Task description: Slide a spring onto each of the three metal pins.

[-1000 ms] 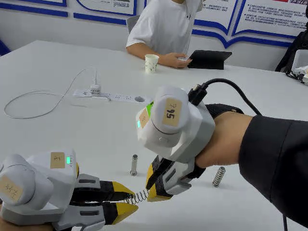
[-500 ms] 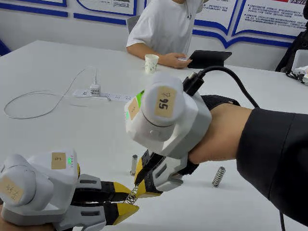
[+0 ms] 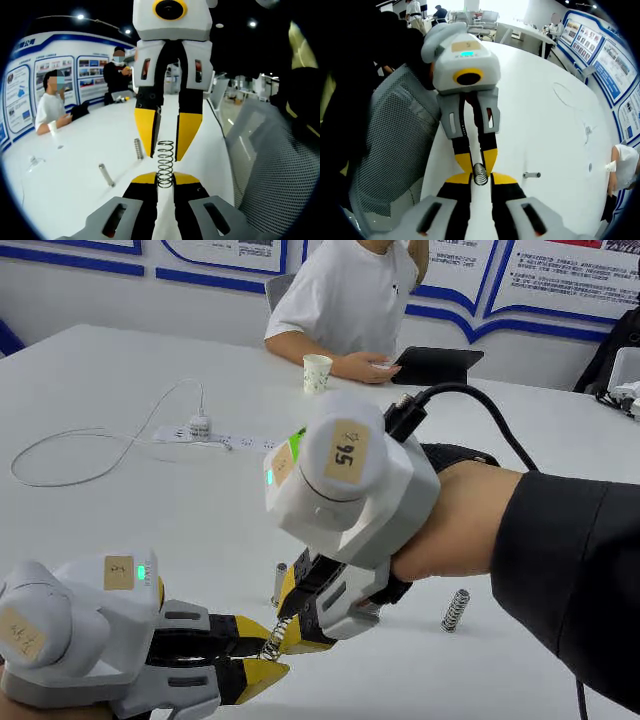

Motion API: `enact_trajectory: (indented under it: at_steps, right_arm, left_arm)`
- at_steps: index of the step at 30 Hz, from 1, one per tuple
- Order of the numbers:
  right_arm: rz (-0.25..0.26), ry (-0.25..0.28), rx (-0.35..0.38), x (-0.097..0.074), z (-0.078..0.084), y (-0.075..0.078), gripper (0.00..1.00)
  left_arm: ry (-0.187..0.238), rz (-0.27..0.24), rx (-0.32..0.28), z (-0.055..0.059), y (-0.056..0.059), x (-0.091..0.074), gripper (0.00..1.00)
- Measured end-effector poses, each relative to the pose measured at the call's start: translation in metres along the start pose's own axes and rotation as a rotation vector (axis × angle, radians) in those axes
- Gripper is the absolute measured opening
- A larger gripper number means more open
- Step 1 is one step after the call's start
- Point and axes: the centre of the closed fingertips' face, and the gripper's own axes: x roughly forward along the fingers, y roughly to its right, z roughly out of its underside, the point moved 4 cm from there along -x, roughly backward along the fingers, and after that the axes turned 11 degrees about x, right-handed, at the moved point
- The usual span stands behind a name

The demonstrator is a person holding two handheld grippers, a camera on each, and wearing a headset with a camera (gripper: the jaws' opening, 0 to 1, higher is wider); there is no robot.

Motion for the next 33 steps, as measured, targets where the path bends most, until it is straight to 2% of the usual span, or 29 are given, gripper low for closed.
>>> enact_trajectory:
  at_steps: [8,19,23,33]
  right_arm:
    - [-0.023,0.021,0.039,0.006,0.001,-0.002,0.14]
    - [-0.025,0.016,0.048,0.006,0.000,-0.002,0.12]
    - [-0.024,0.010,0.045,0.004,-0.001,0.000,0.12]
    - [0.009,-0.019,0.044,-0.005,0.005,0.015,0.12]
  left_arm:
    - [0.012,-0.007,0.000,-0.003,-0.001,-0.001,0.11]
    - [0.018,-0.013,-0.006,-0.004,-0.001,0.000,0.12]
    - [0.003,-0.025,-0.021,-0.001,-0.004,-0.001,0.19]
    - [-0.012,-0.056,-0.057,0.009,-0.007,-0.008,0.25]
